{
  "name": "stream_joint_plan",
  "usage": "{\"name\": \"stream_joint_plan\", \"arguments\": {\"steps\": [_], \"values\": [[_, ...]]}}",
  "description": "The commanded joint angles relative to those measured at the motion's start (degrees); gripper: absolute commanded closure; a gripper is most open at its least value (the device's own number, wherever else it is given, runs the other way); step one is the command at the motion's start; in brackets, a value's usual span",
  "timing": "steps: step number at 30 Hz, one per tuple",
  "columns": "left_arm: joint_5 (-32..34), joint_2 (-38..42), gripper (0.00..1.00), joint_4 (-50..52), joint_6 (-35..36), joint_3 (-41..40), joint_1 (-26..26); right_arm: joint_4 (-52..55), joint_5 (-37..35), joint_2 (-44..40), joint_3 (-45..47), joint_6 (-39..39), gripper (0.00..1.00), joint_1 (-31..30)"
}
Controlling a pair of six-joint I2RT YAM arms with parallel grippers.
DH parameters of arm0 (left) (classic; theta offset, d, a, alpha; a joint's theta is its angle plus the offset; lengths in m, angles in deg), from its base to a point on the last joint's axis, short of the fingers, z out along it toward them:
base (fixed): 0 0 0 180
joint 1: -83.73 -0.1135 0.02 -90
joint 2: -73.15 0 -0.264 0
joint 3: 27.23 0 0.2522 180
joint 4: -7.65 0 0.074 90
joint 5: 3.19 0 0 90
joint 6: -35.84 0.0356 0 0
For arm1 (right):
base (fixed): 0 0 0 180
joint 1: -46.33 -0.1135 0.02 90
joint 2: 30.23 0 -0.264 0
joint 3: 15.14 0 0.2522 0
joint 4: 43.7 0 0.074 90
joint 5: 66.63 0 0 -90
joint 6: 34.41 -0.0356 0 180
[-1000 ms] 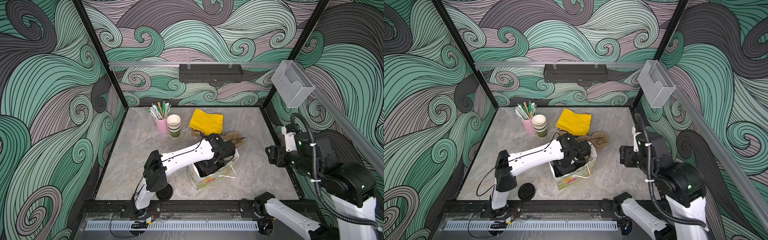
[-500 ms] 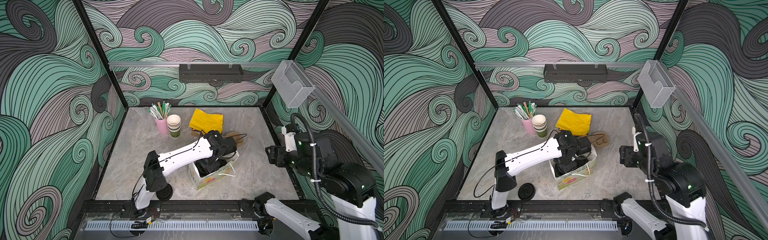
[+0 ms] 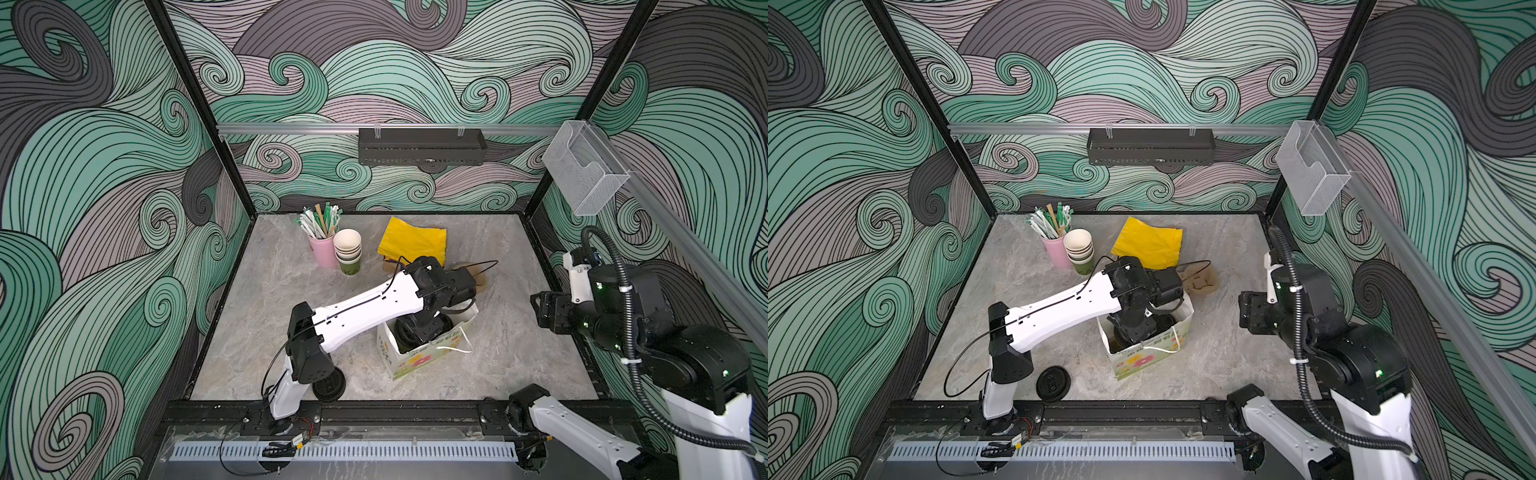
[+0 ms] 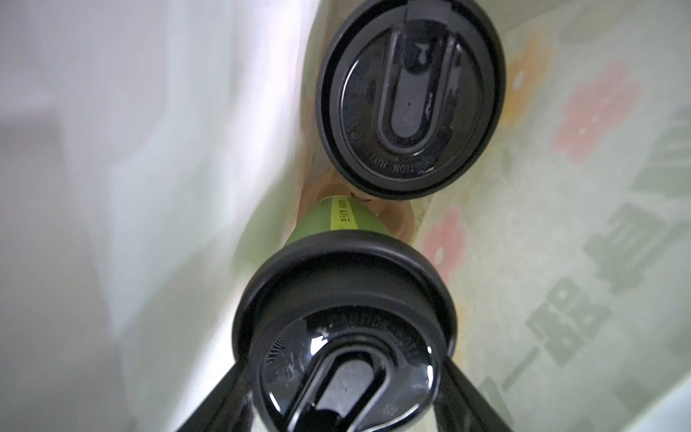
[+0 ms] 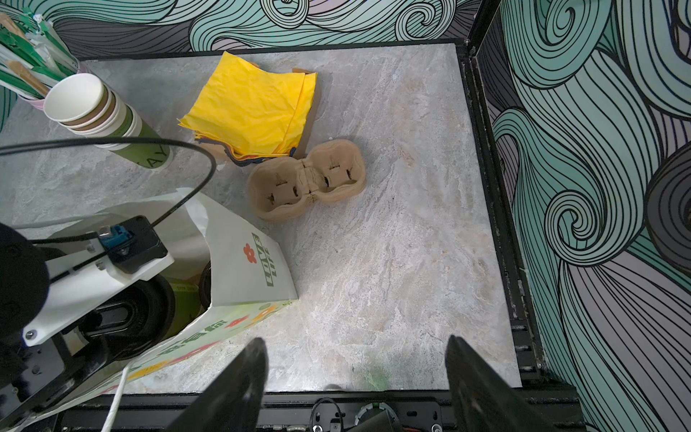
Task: Pack a coffee takeout order
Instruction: Rotate the takeout bag at the center of the table.
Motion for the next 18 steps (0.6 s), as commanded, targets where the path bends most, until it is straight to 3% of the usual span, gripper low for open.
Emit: {"name": "stream_joint_plan", "arguments": {"steps": [1,6,18], "values": [[0.5,1.8,0.67,5.0,-0.6,1.6,0.4,0.9,-0.3,0.3,0.1,-0.5,0.24,0.2],[1.0,2.0,0.67,3.6,-0.9,0.7,0.4,0.9,-0.3,0.4,0.2,-0.5,0.24,0.2],[0.8,5.1,0.67,-4.2,-1.3,-9.9,0.5,0.9,-0.5,0.6,0.2,-0.5,0.23,0.2]]}}
